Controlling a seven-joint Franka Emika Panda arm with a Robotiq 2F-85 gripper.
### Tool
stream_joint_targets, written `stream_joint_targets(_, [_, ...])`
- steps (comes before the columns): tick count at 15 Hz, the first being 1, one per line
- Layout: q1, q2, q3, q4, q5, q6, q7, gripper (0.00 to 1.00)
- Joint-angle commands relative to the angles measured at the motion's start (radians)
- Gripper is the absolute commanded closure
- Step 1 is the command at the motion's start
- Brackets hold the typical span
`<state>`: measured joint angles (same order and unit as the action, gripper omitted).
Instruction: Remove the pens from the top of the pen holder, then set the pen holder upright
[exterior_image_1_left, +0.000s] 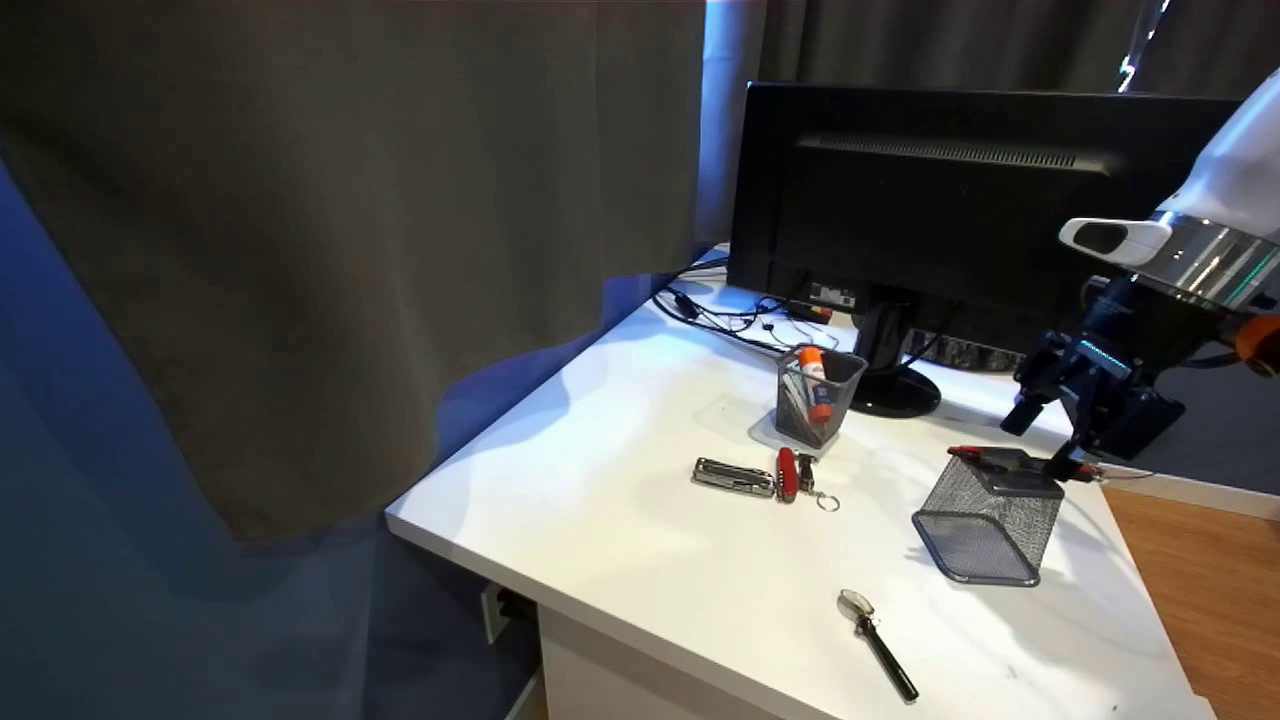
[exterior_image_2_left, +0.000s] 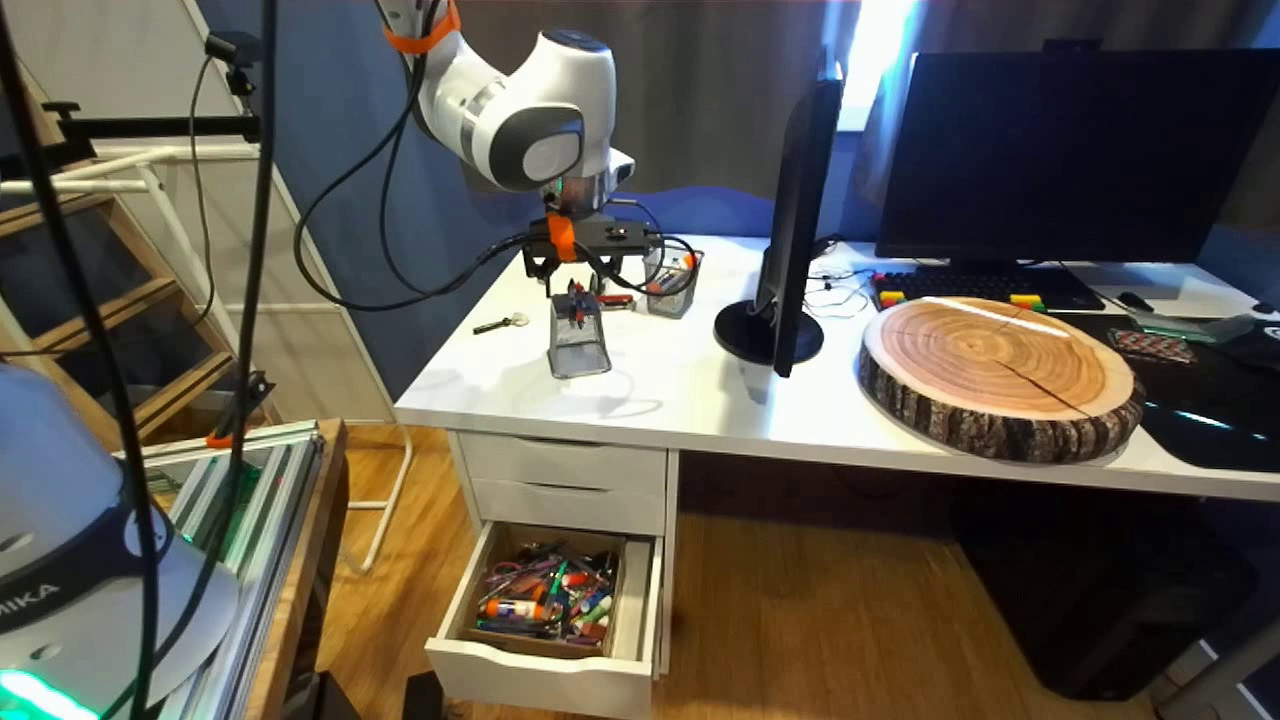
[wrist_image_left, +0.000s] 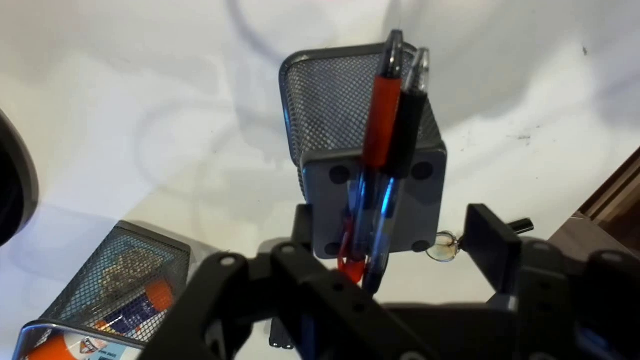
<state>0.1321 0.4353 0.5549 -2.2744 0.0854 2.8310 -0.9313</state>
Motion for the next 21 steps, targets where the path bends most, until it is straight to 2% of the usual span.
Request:
stream_joint_targets(1, [-0.024, 0.018, 0.026, -0.004, -0.014, 0.021, -0.02, 0.29])
stream_joint_targets(3, [-0.022, 0.022, 0.026, -0.004, -0.016, 0.023, -0.015, 0.13])
stream_joint_targets(4, [-0.021, 0.024, 0.024, -0.004, -0.017, 0.024, -0.012, 0.08])
stream_joint_targets(6, [-0.02, 0.027, 0.023, -0.002, -0.019, 0.024, -0.012, 0.1])
stream_joint_targets(9, [-0.02, 0.034, 0.023, 0.001, -0.02, 0.025, -0.012, 0.24])
stream_joint_targets(10, [-0.019, 0.037, 0.021, 0.003, -0.021, 0.027, -0.01, 0.33])
stream_joint_targets(13, [-0.014, 0.043, 0.016, 0.008, -0.027, 0.032, -0.003, 0.24])
stream_joint_targets(14, [-0.015, 0.045, 0.016, 0.01, -0.028, 0.034, -0.002, 0.17])
stream_joint_targets(17, [-0.016, 0.049, 0.016, 0.014, -0.031, 0.042, -0.002, 0.08])
stream_joint_targets(20, [-0.019, 0.055, 0.018, 0.017, -0.036, 0.049, -0.003, 0.24])
stream_joint_targets(21, [-0.018, 0.056, 0.017, 0.018, -0.038, 0.049, -0.002, 0.33])
